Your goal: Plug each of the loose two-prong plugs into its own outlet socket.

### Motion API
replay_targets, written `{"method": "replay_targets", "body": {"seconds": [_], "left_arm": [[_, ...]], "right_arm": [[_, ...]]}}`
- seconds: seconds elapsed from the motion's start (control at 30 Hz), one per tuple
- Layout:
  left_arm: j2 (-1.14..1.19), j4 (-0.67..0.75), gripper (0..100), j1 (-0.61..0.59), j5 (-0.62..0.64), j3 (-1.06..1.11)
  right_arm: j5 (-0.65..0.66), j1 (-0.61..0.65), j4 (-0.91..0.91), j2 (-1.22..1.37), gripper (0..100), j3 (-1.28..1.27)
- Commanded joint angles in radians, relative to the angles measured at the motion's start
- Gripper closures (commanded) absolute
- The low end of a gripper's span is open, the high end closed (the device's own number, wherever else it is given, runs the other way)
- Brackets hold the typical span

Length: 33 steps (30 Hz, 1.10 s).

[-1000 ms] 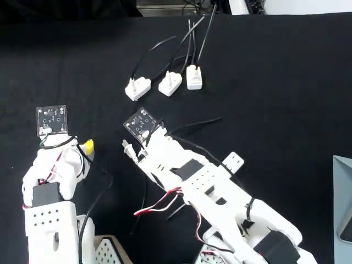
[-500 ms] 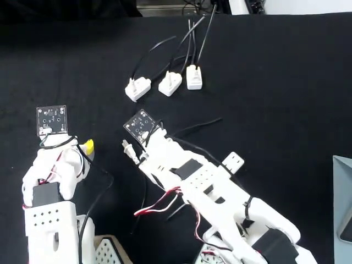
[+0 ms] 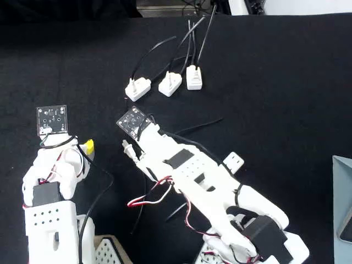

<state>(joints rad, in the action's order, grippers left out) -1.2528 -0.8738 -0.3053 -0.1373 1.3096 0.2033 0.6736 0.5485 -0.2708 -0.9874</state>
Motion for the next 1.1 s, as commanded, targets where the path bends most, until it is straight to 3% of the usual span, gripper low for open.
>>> {"method": "replay_targets", "body": {"seconds": [0.0,0.23,0.43,0.57,0.7,0.83,0.97,1.07], "left_arm": [[-0.014,0.012,76,-0.004,0.006,-0.004],[-0.014,0.012,76,-0.002,0.006,-0.004],[-0.014,0.011,76,-0.004,0.006,-0.002],[-0.014,0.011,76,-0.005,0.006,-0.002],[-0.014,0.011,76,-0.008,0.005,-0.002],[-0.014,0.015,76,-0.010,0.006,-0.002],[-0.014,0.018,76,-0.061,0.009,-0.008],[-0.014,0.018,76,-0.074,0.009,-0.012]], "right_arm": [[0.018,-0.066,0.009,0.035,98.7,0.030],[0.012,-0.203,-0.123,0.008,98.4,0.191],[0.012,-0.256,-0.192,0.162,97.9,0.383],[-0.026,-0.296,-0.187,0.334,86.5,0.532],[-0.037,-0.298,-0.037,0.398,82.5,0.645],[-0.037,-0.261,0.164,0.306,82.5,0.690],[-0.089,-0.166,0.345,0.197,82.5,0.656],[-0.150,-0.080,0.359,0.173,82.5,0.579]]}}
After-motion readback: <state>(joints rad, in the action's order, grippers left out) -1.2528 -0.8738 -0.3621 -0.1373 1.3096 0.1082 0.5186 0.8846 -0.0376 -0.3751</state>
